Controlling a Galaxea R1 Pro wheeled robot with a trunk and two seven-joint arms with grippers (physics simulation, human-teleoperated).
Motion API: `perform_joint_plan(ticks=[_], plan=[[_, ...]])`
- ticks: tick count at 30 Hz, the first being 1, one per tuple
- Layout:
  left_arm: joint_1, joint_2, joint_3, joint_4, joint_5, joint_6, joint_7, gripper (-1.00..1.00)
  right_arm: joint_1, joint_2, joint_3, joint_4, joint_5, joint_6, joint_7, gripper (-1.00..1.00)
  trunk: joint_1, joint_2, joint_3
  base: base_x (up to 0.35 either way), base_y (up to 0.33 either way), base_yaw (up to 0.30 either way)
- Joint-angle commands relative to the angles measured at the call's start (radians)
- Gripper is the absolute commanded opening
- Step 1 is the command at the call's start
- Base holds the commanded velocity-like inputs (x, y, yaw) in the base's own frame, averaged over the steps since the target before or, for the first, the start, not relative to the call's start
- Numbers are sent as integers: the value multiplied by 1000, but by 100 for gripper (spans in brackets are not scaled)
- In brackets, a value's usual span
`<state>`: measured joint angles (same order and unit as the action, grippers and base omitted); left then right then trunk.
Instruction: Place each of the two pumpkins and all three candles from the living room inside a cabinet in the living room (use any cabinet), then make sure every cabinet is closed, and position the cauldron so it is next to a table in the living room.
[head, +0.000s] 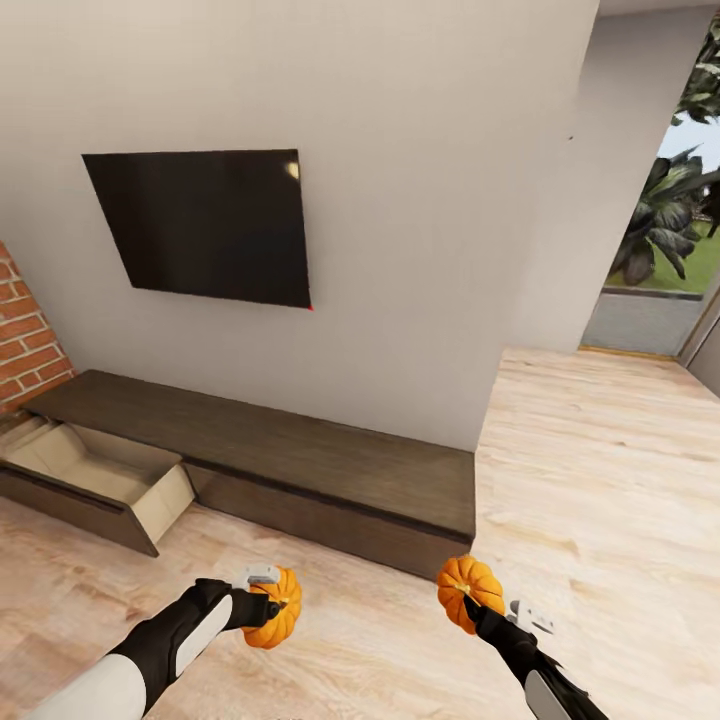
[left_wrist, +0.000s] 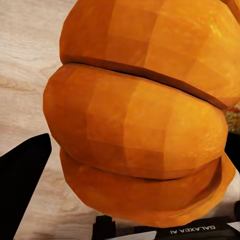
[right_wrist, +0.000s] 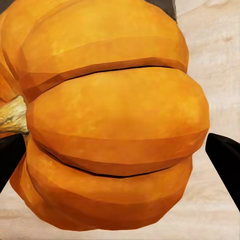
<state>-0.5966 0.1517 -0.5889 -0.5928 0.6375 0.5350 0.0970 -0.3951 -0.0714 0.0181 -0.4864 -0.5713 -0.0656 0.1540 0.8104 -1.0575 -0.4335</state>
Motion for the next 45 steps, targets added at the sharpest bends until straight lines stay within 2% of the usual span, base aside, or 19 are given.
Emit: perform_joint_plan(ticks=[1, 8, 12, 13, 16, 17, 18, 21, 26, 29, 31, 33, 37, 39, 41, 42, 43, 45], plan=[[-1, 2, -10, -2, 10, 2, 13, -100, -1, -1, 2, 0, -11, -3, 4, -100, 0, -1, -1, 0, 0, 290], [-2, 3, -14, 80, 3, 2, 14, -100, -1, -1, 2, 0, -10, -3, 4, -100, 0, -1, -1, 0, 0, 290], [-1, 3, -53, 208, 5, -5, 15, -100, -1, -1, 2, 0, -10, -3, 4, -100, 0, -1, -1, 0, 0, 290], [1, -2, -67, 287, 2, -23, 15, -100, -1, -1, 2, 0, -10, -3, 4, -100, 0, -1, -1, 0, 0, 290], [1, -15, -88, 345, 0, -59, 15, -100, -1, -1, 2, 0, -10, -3, 3, -100, 0, -1, -1, 0, 0, 290], [1, -19, -97, 359, -1, -80, 15, -100, -1, -1, 2, 0, -10, -3, 3, -100, 0, -1, -1, 0, 0, 290], [1, -22, -113, 375, -1, -132, 15, -100, -1, -1, 2, 0, -10, -3, 4, -100, 0, -1, -1, 0, 0, 290], [1, -23, -128, 383, 1, -222, 16, -100, -1, -1, 2, 0, -10, -3, 4, -100, 0, -1, -1, 0, 0, 290], [1, -14, -128, 385, 6, -284, 16, -100, -1, -1, 2, 0, -10, -3, 4, -100, 0, -1, -1, 0, 0, 290], [1, 0, -120, 410, 21, -391, 17, -100, -1, -1, 2, 0, -10, -3, 4, -100, 0, -1, -1, 0, 0, 290], [1, 9, -109, 441, 50, -484, 18, -100, -1, -1, 2, 0, -10, -3, 4, -100, 0, -1, -1, 0, 0, 290], [1, 14, -94, 464, 104, -584, 17, -100, -1, -1, 3, 0, -10, -3, 4, -100, 0, -1, -1, 0, 0, 290], [1, 16, -84, 470, 128, -621, 17, -100, -1, -1, 3, 1, -10, -3, 6, -100, 0, -1, -1, 0, 0, 290], [1, 17, -66, 472, 132, -626, 17, -100, -1, -1, 3, 1, -10, -2, 9, -100, 0, -1, -1, 0, 0, 290], [1, 24, 0, 472, 134, -628, 18, -100, -1, 0, 3, 3, -10, -2, 11, -100, 0, -1, -1, 0, 0, 290], [1, 37, 48, 472, 138, -629, 17, -100, -1, 0, 3, 4, -10, -2, 11, -100, 0, -1, -1, 0, 0, 290], [1, 64, 144, 472, 162, -634, 17, -100, -1, 0, 3, 4, -9, -2, 11, -100, 0, -1, -1, 0, 0, 290], [2, 92, 267, 482, 212, -669, 15, -100, -1, 0, 4, 5, -9, -2, 12, -100, 0, -1, -1, 0, 0, 291]])
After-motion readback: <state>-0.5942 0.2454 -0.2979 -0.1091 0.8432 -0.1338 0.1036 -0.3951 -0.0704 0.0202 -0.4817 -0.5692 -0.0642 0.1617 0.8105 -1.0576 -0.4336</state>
